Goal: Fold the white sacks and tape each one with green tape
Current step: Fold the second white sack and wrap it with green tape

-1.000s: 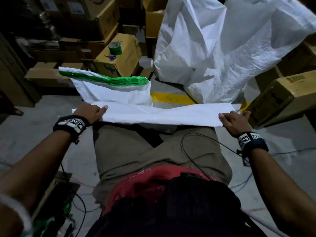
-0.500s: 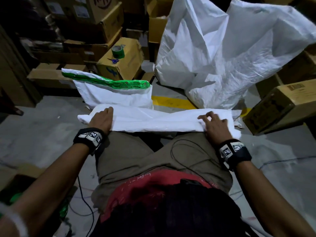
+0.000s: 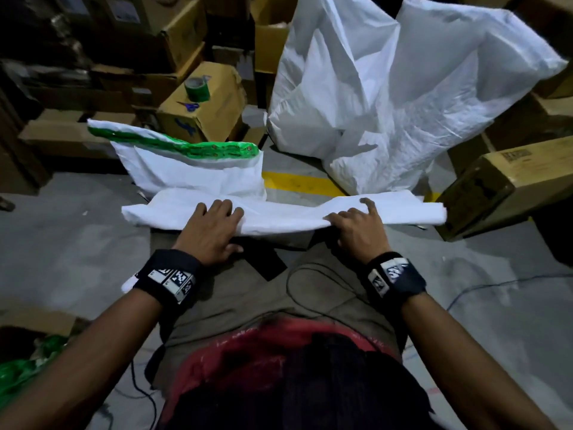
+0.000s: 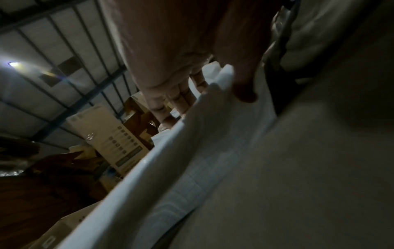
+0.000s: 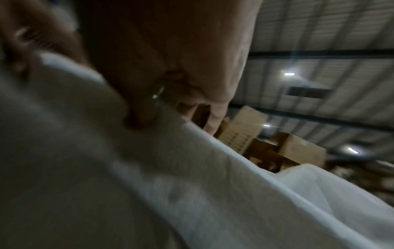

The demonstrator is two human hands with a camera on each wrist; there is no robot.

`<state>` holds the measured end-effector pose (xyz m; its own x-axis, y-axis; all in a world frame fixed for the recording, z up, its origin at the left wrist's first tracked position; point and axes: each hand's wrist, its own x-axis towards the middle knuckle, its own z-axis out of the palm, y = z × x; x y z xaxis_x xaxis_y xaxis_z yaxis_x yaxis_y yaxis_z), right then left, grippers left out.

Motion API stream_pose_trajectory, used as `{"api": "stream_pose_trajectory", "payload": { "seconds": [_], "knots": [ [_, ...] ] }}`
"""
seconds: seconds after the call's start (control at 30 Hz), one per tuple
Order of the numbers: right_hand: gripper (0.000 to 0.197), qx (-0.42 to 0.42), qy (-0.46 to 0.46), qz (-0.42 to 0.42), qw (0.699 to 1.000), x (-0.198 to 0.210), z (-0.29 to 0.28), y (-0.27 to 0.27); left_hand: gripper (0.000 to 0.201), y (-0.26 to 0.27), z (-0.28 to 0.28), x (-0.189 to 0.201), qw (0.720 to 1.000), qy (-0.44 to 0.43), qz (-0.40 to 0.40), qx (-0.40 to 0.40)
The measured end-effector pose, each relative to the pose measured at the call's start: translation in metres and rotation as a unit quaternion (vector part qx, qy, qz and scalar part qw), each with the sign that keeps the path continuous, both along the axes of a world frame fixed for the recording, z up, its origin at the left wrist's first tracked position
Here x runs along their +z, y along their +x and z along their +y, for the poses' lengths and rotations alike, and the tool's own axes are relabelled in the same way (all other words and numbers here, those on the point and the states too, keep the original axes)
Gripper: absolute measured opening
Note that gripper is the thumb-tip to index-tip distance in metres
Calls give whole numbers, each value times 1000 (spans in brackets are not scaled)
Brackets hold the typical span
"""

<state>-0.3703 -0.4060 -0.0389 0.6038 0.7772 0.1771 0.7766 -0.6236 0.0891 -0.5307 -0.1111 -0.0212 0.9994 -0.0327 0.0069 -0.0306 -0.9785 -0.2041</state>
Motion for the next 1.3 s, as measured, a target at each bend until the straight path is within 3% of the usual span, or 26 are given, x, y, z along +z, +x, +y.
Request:
{"api": "stream_pose_trajectory", "payload": {
  "seconds": [0.13, 0.23, 0.3, 0.47, 0.57, 0.67, 0.77, 0.83, 0.93, 1.03, 1.1, 1.17, 1.3],
  "knots": [
    [45, 42, 78, 23, 996, 17, -29, 7, 26, 16, 4, 16, 994, 0, -99, -55],
    [32, 25, 112, 87, 990, 13, -51, 16, 25, 17, 1, 14, 985, -29, -141, -98],
    [33, 0, 129, 123, 984, 2, -68, 26, 27, 16, -1, 8, 984, -37, -136, -110],
    [35, -72, 120, 104, 985, -20, -96, 34, 29, 14, 17, -4, 986, -85, -126, -74],
    [36, -94, 107, 82, 986, -21, -100, 34, 13, 9, 23, -7, 985, -131, -94, -68],
    [31, -77, 118, 61, 988, -10, -97, 31, 33, 6, 26, -9, 983, -180, -15, -8],
    [43, -81, 118, 53, 988, 4, -92, 33, 37, 3, 29, -10, 979, -197, 38, 40],
    [48, -122, 63, 120, 983, 11, -87, 43, 38, 7, 33, -1, 980, -177, 75, 58],
    [36, -209, -36, 294, 932, 3, -73, 65, 40, 28, 37, 5, 964, -183, 168, 98],
    [33, -229, -32, 368, 901, -28, -68, 79, 31, 47, 40, -13, 952, -188, 216, 112],
    [34, -225, 4, 324, 919, -50, -70, 77, 41, 48, 46, -31, 963, -178, 183, 81],
    [38, -207, 34, 221, 952, -64, -75, 68, 50, 47, 54, -42, 975, -168, 139, 43],
    [36, -180, 97, 78, 976, -63, -86, 54, 49, 35, 62, -36, 982, -162, 99, 19]
  ]
}}
